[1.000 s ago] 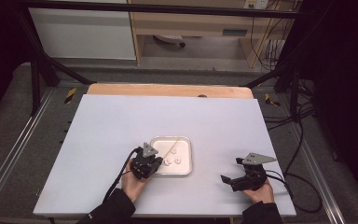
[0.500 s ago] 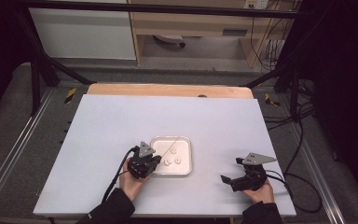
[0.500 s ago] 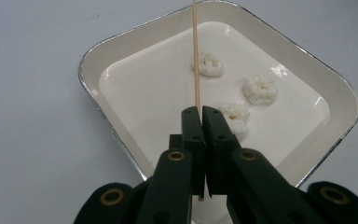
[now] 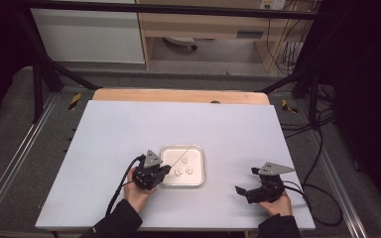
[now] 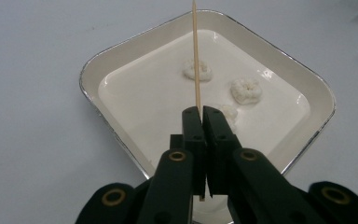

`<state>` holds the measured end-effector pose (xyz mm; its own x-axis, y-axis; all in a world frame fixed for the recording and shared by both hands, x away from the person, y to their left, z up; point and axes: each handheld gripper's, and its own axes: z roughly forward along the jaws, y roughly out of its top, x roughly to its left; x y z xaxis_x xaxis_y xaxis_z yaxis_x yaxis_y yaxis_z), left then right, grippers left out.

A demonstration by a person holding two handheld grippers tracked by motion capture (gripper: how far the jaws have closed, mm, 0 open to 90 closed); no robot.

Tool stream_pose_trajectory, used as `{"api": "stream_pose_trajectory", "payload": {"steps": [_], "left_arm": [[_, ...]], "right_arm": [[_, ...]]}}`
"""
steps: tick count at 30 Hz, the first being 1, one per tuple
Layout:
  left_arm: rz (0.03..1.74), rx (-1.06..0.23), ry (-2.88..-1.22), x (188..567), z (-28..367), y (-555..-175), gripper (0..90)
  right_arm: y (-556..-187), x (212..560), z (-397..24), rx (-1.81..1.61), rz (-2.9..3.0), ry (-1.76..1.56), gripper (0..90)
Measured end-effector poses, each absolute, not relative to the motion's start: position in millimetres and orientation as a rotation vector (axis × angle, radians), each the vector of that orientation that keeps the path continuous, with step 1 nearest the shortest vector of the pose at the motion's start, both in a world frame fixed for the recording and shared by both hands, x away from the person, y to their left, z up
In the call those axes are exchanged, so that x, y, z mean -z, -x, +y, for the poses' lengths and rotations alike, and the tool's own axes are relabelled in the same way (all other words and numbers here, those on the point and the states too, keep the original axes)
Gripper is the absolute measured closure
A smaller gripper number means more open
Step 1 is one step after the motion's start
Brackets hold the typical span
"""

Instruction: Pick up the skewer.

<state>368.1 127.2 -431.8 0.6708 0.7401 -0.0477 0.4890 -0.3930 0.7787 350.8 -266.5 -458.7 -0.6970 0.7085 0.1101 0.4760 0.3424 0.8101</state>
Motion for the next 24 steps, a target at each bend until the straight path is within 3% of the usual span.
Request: {"api": "stream_pose_trajectory", "payload": {"steps": [24], "left_arm": [[0.836,-0.340,-2.097,425.1,124.4,-363.1,88.3]], "right_arm": [[-344.7,444.7,-232.9,-1.164,2.401,-0.876,0.8]]}}
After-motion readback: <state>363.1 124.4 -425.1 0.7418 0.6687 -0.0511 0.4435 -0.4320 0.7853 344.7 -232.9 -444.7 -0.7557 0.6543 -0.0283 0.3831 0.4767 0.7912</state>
